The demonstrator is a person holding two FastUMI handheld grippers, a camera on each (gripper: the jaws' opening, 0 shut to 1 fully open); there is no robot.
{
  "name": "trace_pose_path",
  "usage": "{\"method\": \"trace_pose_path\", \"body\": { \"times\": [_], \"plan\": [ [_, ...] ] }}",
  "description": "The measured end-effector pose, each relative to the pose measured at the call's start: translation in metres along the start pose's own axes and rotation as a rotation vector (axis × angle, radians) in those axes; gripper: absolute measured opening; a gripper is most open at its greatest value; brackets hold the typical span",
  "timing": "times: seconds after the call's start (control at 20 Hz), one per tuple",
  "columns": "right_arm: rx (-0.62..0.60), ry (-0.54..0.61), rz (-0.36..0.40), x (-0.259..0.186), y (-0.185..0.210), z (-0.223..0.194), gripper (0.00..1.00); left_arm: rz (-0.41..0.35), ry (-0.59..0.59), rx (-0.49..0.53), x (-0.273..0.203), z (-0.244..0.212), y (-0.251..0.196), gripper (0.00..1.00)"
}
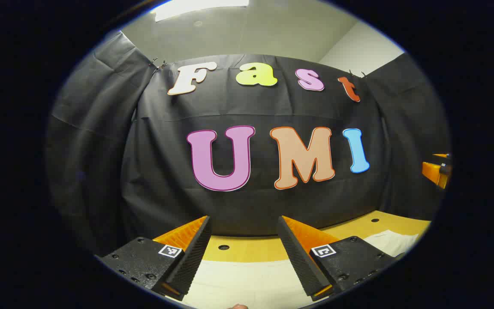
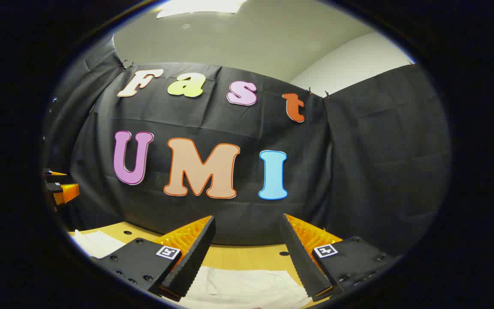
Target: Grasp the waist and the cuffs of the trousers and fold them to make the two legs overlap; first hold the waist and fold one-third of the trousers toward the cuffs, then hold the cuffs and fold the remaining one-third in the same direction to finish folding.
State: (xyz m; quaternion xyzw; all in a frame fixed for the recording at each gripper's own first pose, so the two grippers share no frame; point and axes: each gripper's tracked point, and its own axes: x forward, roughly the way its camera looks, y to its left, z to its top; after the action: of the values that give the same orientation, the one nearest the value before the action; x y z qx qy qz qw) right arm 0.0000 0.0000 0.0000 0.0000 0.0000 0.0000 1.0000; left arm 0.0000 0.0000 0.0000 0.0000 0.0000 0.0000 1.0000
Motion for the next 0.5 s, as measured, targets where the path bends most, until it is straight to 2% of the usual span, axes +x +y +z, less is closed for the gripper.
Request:
{"method": "trace_pose_path", "body": {
  "times": [0.2,0.5],
  "plan": [
    [0.016,0.000,0.008,0.011,-0.003,0.001,0.97,0.020,-0.001,-0.007,-0.002,0.001,0.003,0.93],
    [0.007,0.002,0.065,0.015,0.017,-0.006,0.97,0.050,0.001,0.014,-0.007,0.001,0.006,0.93]
  ]
}}
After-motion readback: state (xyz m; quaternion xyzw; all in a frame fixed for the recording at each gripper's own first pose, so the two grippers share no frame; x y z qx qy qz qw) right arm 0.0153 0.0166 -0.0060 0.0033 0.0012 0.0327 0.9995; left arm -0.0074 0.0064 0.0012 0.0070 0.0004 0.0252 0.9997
